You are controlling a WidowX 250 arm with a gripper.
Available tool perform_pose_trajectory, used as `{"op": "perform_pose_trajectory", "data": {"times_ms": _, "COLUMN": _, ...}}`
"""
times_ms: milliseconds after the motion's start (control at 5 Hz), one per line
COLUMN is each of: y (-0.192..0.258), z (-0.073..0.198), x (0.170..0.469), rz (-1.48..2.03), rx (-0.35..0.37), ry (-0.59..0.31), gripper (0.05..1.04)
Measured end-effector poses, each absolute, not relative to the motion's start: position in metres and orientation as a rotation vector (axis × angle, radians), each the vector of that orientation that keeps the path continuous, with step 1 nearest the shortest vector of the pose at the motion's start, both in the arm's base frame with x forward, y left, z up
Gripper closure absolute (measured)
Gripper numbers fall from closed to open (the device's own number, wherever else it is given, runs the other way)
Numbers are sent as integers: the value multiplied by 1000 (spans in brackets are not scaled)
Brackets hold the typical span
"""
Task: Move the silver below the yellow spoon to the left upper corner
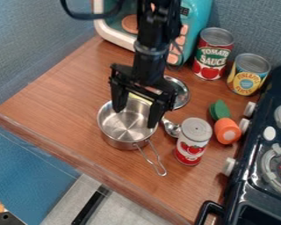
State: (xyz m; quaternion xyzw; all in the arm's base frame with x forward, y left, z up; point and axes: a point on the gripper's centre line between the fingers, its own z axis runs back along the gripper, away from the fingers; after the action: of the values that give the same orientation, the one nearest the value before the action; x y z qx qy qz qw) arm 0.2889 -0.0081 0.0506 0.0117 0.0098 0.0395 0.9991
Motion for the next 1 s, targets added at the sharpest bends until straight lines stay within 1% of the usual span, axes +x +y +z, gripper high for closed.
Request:
{"op": "perform_pose_trajectory", "data": {"times_ms": 200, "y": -5, "z": 37, "x": 296, "rz": 72, "rx": 35, "ry": 5, "gripper": 83}}
{"op": "perform_pose_trajectory", "data": {"times_ms": 400, "y": 5, "z": 30, "x": 301, "rz": 0, "rx": 39, "ry": -16, "gripper": 83}}
{"op": "perform_pose_trajectory", "data": {"times_ms": 600, "y": 0, "z": 25, "x": 304, "rz": -37, "rx": 13, "ry": -15, "gripper": 83}}
{"op": "perform_pose_trajectory", "data": {"times_ms": 800, "y": -8, "z": 26, "x": 306, "rz": -56, "rx": -21, "ry": -14, "gripper": 83}}
{"op": "perform_pose_trajectory", "data": {"times_ms": 1000, "y": -17, "z": 21, "x": 304, "rz": -75, "rx": -43, "ry": 8, "gripper": 83}}
